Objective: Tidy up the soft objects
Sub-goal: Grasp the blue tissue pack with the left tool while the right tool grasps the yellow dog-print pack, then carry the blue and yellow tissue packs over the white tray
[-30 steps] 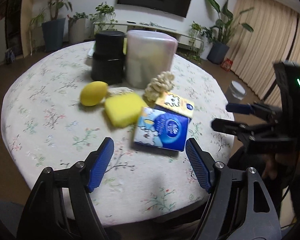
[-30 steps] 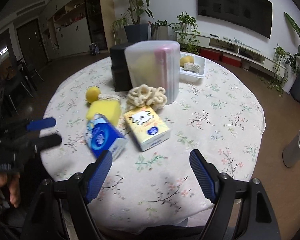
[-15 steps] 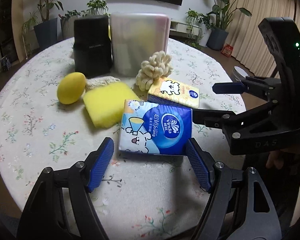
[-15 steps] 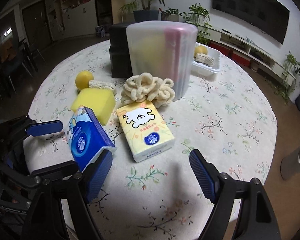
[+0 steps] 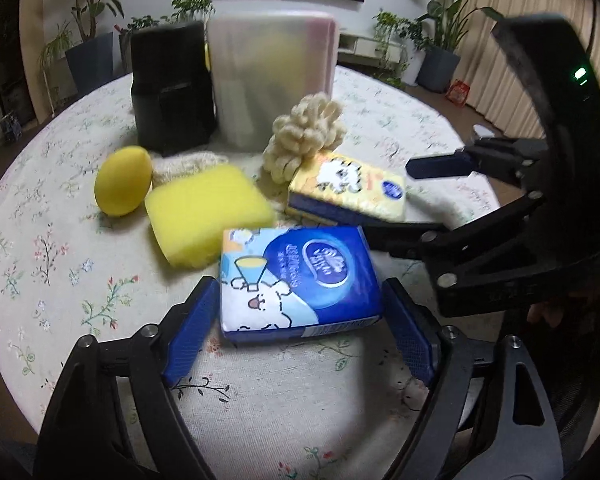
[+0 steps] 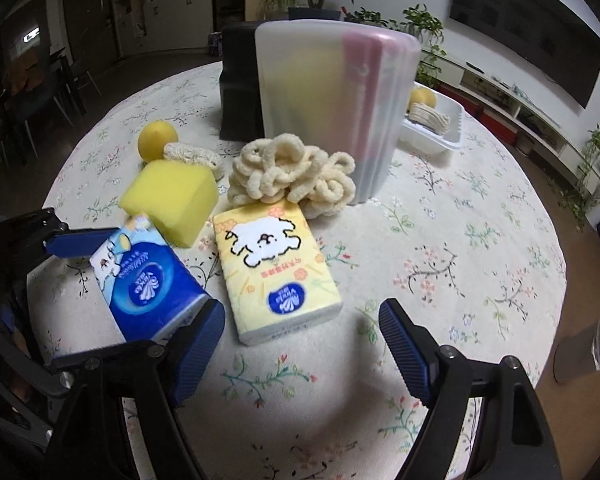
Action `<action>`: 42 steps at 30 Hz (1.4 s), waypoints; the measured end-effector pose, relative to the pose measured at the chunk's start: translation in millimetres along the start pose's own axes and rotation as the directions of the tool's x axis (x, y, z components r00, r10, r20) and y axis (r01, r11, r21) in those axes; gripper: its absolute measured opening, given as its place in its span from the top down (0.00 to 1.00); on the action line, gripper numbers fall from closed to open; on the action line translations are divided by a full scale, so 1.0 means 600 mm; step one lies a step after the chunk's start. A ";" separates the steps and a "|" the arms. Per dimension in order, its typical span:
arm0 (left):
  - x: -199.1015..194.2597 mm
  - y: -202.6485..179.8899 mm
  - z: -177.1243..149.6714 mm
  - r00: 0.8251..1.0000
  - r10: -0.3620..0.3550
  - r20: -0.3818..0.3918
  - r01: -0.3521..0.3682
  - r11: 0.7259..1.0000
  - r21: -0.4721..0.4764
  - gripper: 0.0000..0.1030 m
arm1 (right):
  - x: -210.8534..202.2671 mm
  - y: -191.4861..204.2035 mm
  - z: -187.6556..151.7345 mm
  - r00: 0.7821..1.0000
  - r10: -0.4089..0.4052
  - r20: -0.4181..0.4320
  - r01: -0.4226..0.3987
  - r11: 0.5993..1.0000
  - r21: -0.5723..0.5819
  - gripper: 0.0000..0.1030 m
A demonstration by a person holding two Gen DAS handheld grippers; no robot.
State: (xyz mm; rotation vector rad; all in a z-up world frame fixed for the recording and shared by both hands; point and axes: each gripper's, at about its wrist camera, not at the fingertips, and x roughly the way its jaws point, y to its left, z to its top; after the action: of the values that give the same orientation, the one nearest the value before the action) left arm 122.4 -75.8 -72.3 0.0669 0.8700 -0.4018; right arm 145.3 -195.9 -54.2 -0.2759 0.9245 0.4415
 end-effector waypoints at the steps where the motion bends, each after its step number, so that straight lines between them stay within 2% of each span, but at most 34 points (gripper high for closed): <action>1: 0.002 -0.002 0.000 1.000 0.008 -0.006 -0.008 1.000 0.003 0.20 | 0.001 0.002 0.001 1.000 0.001 0.004 -0.001 1.000 -0.009 0.20; 4: 0.005 -0.009 0.001 0.999 0.042 -0.004 -0.042 0.999 0.025 0.19 | 0.003 0.003 0.001 1.000 -0.007 0.007 0.008 0.999 -0.039 0.20; 7: 0.008 -0.006 0.004 0.998 0.069 -0.007 -0.069 0.998 0.004 0.17 | -0.001 0.000 0.002 0.999 0.026 0.019 -0.026 0.999 -0.044 0.20; 11: 0.011 -0.002 0.003 0.994 0.110 -0.003 -0.110 0.994 0.001 0.17 | 0.004 0.013 0.004 0.999 0.032 0.016 -0.030 0.995 -0.100 0.21; 16: 0.007 0.007 -0.002 0.992 0.128 0.012 -0.127 0.991 -0.028 0.17 | 0.017 0.015 0.009 0.999 0.046 0.011 -0.045 0.992 -0.116 0.21; 21: 0.006 0.017 -0.006 0.992 0.124 0.036 -0.122 0.991 -0.056 0.19 | 0.030 0.010 0.011 0.998 0.063 -0.010 -0.064 0.993 -0.100 0.21; 24: 0.001 0.021 -0.009 0.992 0.123 0.042 -0.120 0.991 -0.060 0.27 | 0.030 0.010 0.012 0.995 0.103 -0.010 -0.104 0.991 -0.090 0.34; 26: -0.002 0.025 -0.009 0.993 0.108 0.044 -0.105 0.992 -0.068 0.28 | 0.028 0.012 0.011 0.994 0.113 -0.005 -0.113 0.989 -0.092 0.45; 34: -0.015 0.030 -0.016 0.996 0.074 0.043 -0.070 0.994 -0.085 0.29 | 0.012 0.032 0.001 0.996 0.081 -0.020 -0.083 0.992 -0.090 0.46; 42: -0.038 0.034 -0.026 0.998 0.043 0.045 -0.038 0.992 -0.118 0.29 | -0.026 0.037 -0.026 0.993 0.110 -0.032 -0.109 0.994 0.010 0.46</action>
State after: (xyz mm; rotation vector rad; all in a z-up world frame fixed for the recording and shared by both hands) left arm 105.4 -46.2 -67.6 -0.0328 0.8420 -0.3127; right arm 115.3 -186.7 -51.2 -0.2260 0.9765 0.5353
